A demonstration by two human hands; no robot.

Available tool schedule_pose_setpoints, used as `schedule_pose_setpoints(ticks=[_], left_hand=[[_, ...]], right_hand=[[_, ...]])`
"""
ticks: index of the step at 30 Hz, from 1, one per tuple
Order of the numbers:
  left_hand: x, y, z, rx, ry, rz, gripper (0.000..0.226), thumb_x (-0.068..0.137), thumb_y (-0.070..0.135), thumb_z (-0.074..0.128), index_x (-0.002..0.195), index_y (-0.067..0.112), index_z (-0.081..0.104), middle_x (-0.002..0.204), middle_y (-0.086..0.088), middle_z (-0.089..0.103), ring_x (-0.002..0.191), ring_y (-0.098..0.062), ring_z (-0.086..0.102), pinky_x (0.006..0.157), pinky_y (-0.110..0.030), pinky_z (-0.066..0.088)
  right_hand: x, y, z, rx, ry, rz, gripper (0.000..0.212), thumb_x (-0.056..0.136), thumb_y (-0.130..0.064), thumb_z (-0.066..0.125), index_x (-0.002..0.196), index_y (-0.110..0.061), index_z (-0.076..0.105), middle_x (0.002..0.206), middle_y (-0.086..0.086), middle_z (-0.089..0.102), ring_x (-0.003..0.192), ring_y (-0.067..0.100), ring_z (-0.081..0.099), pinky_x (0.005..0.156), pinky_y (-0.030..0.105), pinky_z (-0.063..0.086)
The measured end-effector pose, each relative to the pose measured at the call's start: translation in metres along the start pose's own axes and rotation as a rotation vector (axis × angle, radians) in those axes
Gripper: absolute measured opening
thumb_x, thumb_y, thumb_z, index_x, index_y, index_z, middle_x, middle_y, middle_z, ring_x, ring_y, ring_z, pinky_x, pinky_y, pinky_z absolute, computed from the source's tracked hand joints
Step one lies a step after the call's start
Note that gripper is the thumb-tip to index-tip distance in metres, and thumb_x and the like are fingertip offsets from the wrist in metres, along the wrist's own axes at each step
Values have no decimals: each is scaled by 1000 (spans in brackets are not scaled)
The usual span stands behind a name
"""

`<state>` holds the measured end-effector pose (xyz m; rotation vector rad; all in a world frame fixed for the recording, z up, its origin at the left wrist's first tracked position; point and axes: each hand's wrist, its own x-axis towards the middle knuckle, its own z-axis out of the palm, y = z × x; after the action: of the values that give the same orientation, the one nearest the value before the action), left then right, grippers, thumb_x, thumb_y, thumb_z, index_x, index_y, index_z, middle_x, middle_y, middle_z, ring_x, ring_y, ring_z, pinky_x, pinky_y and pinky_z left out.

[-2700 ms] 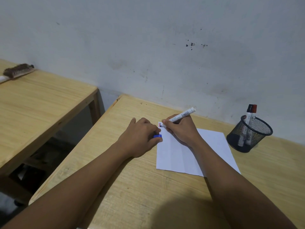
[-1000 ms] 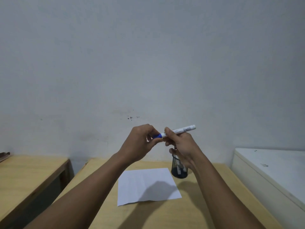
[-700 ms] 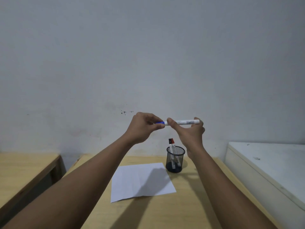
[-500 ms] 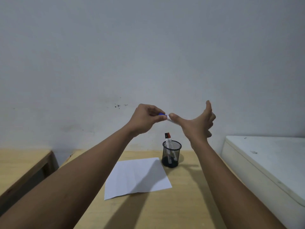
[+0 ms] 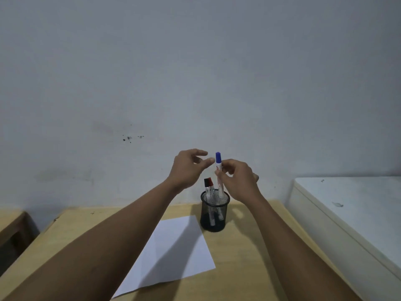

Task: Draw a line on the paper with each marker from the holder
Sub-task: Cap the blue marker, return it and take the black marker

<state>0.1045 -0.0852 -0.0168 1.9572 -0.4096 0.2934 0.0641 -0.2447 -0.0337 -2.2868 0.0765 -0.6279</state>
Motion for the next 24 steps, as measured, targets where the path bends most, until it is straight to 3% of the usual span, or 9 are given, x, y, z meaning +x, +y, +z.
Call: schedule_pose_setpoints(ticks=[6,9,11,18,24], left_hand=[[3,-51,30,112,-52,-218,59,80,43,79,124,6,66,107,-8,73,98,-21,66,86,-33,52],[5,-63,40,94,-87,-242,49,83,33,79,122,4,69,110,-11,75,98,-21,68,76,-24,50],[6,-67,44,87,-84,-242,36,85,23,77,116,4,73,107,-12,76,92,-19,68,64,-17,45],[14,-73,50,55,-66,-254,31,86,19,76,113,4,74,104,-12,77,90,-20,71,58,-16,45],[15,-71,54,19,-83,-269,32,92,20,68,119,3,71,114,-14,74,101,-30,69,74,-31,54]], right_hand=[[19,34,27,-125,-68,75,27,96,-36,66,123,-32,63,78,-15,66,101,16,64,85,36,23],[21,46,38,-186,-119,87,26,96,-33,65,122,-31,61,73,-18,61,107,18,62,85,37,23],[21,51,44,-189,-140,116,24,95,-35,65,119,-31,63,78,-18,62,107,17,63,84,37,23],[26,60,56,-133,-144,178,24,93,-45,66,107,-26,72,111,-10,68,111,17,61,88,38,24],[30,58,57,-141,-278,202,27,95,-48,63,101,-23,73,117,0,69,118,24,56,89,41,30]])
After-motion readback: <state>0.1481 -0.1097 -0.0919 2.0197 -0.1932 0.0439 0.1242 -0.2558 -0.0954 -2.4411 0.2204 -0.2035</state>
